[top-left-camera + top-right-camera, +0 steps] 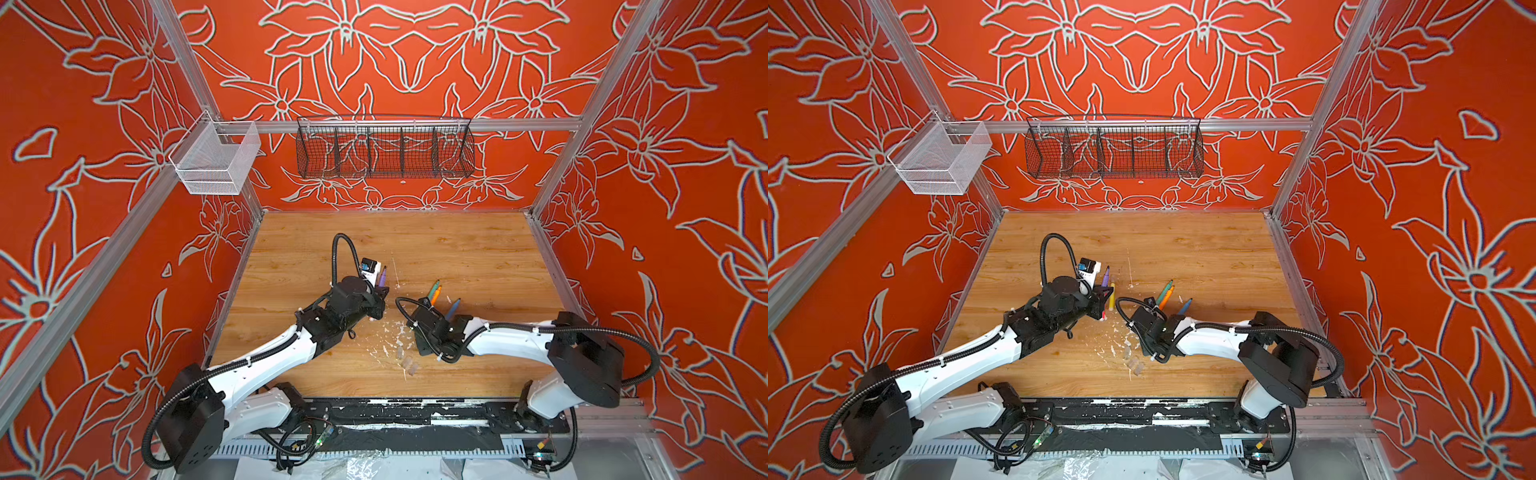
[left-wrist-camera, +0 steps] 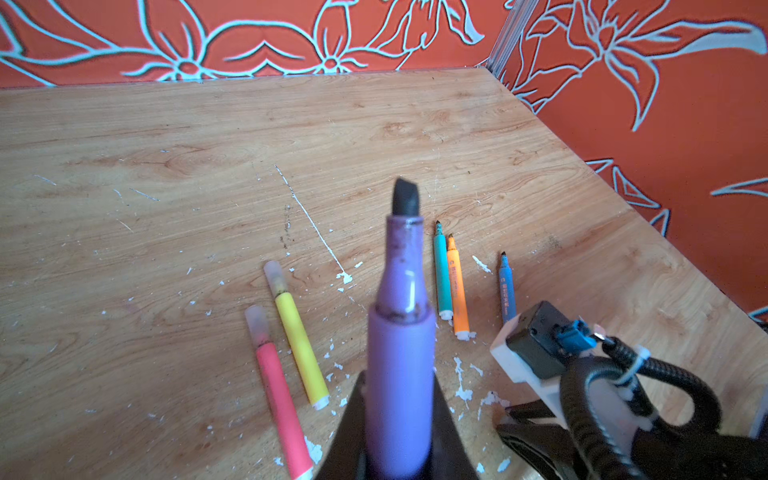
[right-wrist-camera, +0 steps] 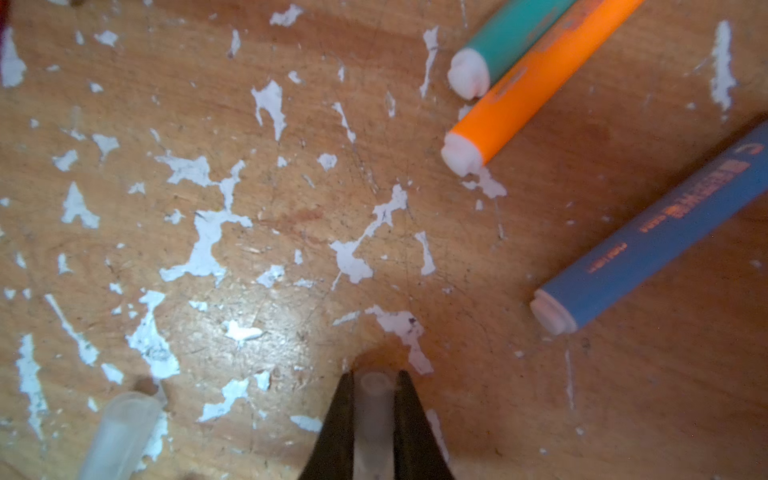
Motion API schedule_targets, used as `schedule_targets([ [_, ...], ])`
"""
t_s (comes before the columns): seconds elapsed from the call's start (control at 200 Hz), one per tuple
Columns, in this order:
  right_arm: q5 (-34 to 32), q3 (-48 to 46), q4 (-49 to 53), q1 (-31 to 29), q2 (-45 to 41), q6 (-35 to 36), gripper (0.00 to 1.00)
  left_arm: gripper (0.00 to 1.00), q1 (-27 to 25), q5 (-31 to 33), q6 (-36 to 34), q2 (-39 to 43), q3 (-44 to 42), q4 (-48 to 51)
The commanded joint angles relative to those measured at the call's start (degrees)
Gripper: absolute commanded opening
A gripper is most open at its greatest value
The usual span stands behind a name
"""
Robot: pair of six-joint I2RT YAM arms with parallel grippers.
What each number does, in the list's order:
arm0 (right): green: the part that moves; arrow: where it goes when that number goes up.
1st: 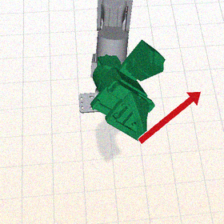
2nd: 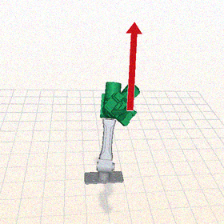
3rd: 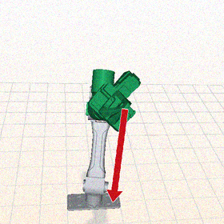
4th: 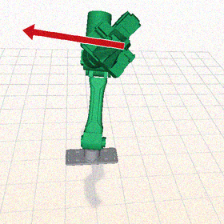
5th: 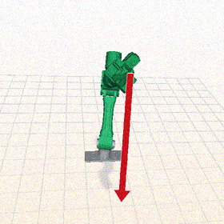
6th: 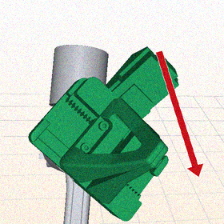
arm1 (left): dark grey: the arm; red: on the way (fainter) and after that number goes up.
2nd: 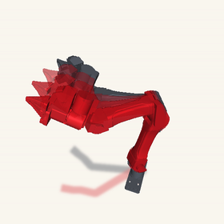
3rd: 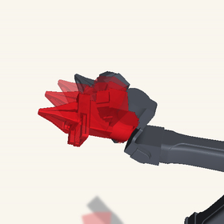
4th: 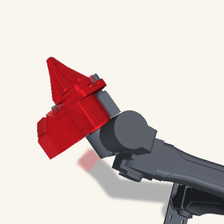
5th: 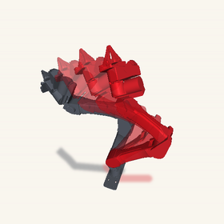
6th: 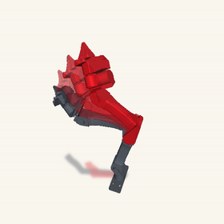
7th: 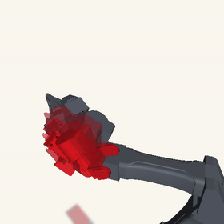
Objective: Insert the pens into the pen caps
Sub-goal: 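Close the right gripper on a translucent cap, then lift the cap with the right gripper toward the purple marker tip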
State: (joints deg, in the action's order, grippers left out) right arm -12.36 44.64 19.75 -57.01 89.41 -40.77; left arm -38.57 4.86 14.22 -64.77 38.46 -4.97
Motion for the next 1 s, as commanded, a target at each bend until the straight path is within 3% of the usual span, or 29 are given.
schedule_targets([
  [0.0,1.5,-1.0,3.5,0.2,-1.3,0.2,0.09,0.0,0.0,-0.1,0.2,1.1,1.2,0.5],
  [0.591,-1.8,-1.5,0.8,4.4,-31.1,-0.8,0.0,0.0,-1.4,-15.5,-3.6,5.8,-4.0,-8.5],
  [0.996,-1.9,-0.4,-9.6,4.4,-42.1,-3.0,0.0,0.0,-4.4,-17.5,-7.2,5.3,-4.0,-9.4],
])
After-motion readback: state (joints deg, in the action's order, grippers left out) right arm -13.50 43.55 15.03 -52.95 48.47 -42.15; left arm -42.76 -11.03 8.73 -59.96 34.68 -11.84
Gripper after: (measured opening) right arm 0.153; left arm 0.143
